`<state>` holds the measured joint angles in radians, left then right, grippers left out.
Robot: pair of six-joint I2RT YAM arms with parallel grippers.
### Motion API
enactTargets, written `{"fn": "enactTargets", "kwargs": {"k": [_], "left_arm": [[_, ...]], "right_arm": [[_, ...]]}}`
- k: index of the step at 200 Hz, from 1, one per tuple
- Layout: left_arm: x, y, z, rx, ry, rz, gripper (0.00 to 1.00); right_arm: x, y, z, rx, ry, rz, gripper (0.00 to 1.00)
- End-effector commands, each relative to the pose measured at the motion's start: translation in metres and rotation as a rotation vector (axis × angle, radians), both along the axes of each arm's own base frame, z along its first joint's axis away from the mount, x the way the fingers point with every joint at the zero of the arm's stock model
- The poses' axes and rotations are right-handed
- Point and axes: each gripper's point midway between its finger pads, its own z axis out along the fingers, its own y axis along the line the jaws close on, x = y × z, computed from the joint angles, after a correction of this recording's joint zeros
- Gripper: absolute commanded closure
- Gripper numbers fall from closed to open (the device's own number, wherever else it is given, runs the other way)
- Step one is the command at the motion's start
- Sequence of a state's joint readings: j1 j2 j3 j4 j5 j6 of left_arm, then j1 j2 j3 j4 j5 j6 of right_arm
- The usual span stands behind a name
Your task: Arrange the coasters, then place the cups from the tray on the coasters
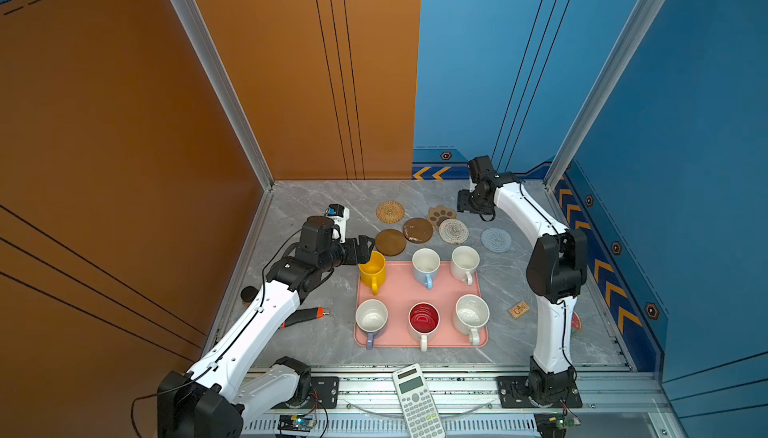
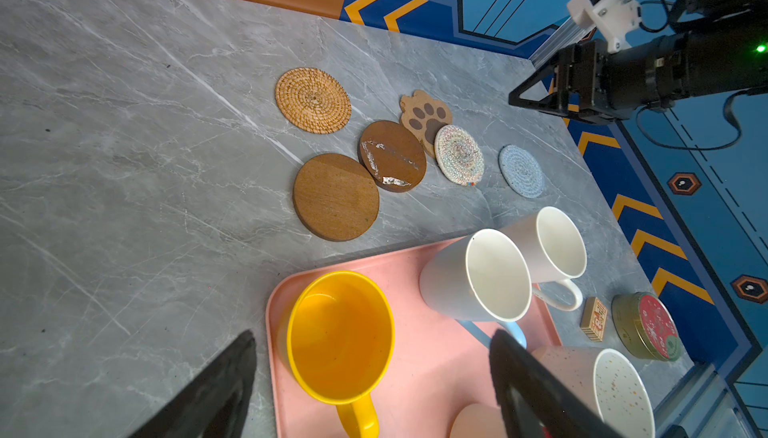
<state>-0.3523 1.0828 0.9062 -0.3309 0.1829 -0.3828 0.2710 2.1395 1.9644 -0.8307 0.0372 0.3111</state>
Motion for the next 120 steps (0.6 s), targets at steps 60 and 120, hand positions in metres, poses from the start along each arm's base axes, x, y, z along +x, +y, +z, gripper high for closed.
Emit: {"fn": "enactTargets", "kwargs": {"k": [60, 120], "left_arm": [[-0.007, 0.004, -0.006, 0.030, 0.003, 0.001, 0.11], [-0.011, 0.007, -0.008, 0.049, 0.004, 0.005, 0.11]], "right_arm": [[0.010, 0.050, -0.055, -0.106, 0.092, 0.100, 0.18], [0.009, 0.039, -0.077, -0.202, 0.129, 0.079, 0.17]]}}
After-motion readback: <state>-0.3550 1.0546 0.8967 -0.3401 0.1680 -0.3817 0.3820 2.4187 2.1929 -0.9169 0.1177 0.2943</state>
